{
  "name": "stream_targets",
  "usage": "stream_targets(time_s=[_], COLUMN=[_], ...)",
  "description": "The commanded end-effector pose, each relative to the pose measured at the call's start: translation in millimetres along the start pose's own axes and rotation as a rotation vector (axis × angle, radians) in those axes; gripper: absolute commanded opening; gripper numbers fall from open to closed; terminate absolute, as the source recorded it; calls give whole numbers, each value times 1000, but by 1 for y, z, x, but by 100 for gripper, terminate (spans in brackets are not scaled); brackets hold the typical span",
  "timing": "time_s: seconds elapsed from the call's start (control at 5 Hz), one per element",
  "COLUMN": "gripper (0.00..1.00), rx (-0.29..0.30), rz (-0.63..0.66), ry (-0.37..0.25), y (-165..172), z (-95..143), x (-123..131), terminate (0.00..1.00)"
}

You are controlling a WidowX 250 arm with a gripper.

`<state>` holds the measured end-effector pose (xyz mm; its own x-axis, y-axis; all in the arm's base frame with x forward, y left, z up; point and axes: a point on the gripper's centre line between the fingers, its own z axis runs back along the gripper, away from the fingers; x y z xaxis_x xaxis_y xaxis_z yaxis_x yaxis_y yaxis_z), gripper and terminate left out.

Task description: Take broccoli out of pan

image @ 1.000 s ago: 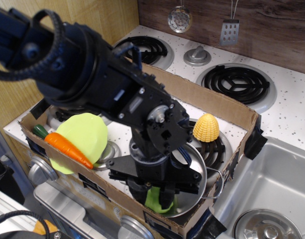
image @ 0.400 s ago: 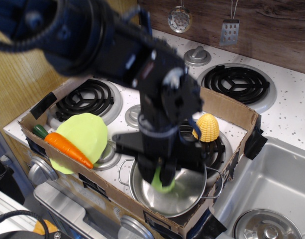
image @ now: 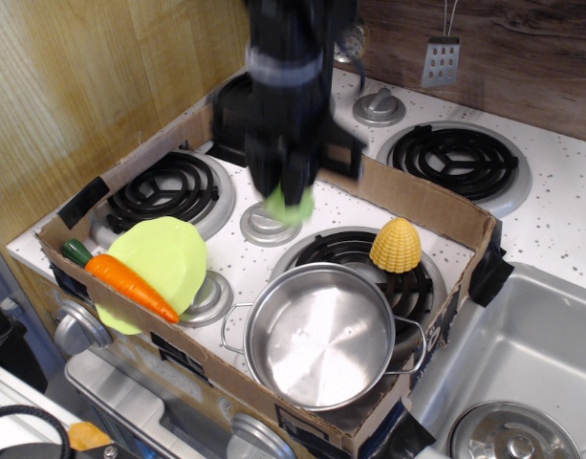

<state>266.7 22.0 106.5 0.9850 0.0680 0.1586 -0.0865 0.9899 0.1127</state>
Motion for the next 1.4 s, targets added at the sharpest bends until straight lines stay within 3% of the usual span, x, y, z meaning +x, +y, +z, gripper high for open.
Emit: stream_targets(time_s=[0.0, 0.2, 0.8, 1.0, 1.2], gripper=[0, 0, 0, 100, 100], rx=[-17, -30, -75, -106, -154], rz=[-102, -143, -196, -206, -179], ry=[-100, -170, -241, -248, -230], y=[24, 35, 51, 52, 51], z=[-2, -26, -69, -73, -74], x=[48, 55, 68, 72, 74], terminate=[0, 0, 0, 0, 0])
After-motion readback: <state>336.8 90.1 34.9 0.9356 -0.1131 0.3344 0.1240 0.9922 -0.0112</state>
